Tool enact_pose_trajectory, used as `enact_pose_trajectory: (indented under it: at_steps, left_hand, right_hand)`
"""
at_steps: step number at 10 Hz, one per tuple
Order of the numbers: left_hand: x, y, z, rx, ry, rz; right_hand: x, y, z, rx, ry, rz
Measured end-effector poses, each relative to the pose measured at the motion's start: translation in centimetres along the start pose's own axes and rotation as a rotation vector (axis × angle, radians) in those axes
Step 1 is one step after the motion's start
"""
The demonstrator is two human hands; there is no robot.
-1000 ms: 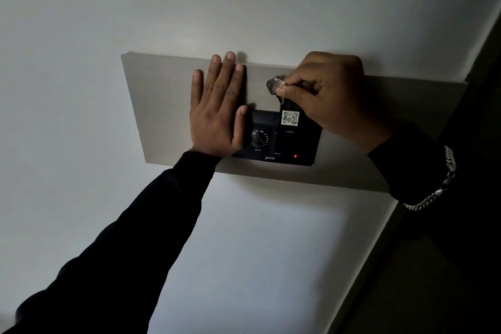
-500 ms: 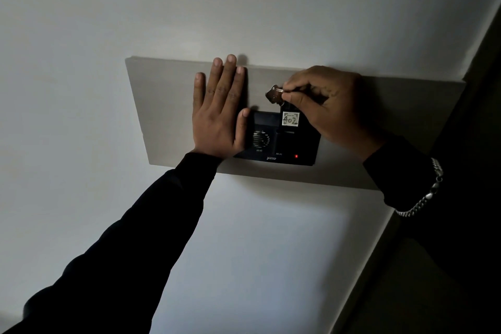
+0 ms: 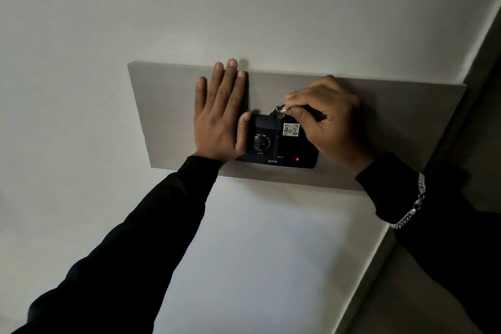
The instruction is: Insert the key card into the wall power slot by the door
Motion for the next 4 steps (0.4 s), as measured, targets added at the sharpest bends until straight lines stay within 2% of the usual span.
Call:
enact_pose_trajectory:
  at_steps: [2,3,4]
  left_hand:
    - [-0.3,-0.2,0.1,-0.013,0.061,-0.021]
    - [-0.9,-0.5,0.9,-0.014,0.089,-0.074]
    - [-1.1,-1.0,2.4,0.005,0.089,-0.139]
  right_hand:
    - [-0.1,0.5,-0.6,0.023,0.04,-0.014]
    - [-0.5,1.2,-0.6,0.103,0.145,-0.017]
    - [-2.5,2.1,-0.6,0.156,0.116,0.021]
Point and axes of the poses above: each hand's wrist, its own z-axis towards the middle knuckle, its own x-axis out of the palm, y = z × x, the point moved 6 cm from there along z, towards the middle knuckle, and after that the axes turned 15 degrees about x, right-handed, at the moved point
